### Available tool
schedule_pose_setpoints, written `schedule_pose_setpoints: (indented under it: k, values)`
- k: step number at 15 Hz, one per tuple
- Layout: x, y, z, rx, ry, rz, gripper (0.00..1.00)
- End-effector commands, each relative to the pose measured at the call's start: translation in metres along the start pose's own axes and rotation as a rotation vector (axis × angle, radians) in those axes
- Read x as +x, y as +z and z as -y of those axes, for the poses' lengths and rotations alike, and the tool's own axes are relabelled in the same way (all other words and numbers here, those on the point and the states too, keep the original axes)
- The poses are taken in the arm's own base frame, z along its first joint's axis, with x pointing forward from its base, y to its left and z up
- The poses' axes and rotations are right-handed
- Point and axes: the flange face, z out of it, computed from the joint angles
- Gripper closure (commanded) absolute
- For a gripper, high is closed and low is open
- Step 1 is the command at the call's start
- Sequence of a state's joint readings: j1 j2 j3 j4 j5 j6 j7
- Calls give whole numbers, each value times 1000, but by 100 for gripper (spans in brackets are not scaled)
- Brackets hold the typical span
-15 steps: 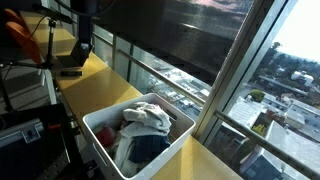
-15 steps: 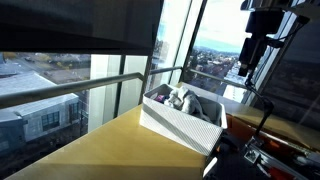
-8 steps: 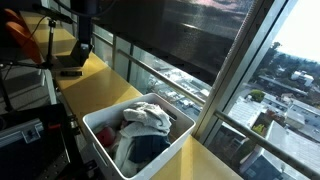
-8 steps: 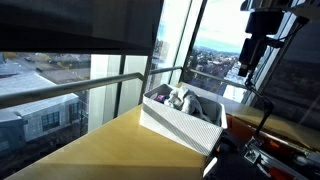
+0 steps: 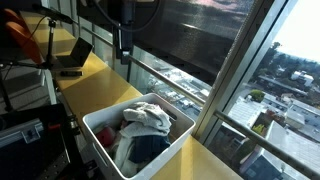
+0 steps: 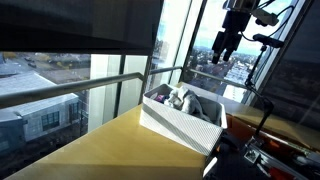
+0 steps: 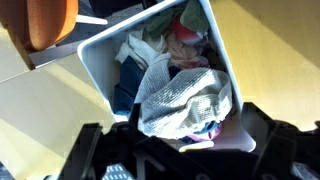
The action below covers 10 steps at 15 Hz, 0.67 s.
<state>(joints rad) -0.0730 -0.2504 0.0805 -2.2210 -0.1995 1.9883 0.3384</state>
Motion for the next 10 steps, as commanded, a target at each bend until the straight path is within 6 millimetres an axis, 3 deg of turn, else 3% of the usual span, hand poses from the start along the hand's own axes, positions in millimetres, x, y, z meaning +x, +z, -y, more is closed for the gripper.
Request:
schedule_pose_setpoints:
  k: [1,4,10]
  values:
    - [73,15,-39,52,51,-45,0]
    - [112,53,-62,110,149,-21,0]
    - [126,145,-30,219,262,52,0]
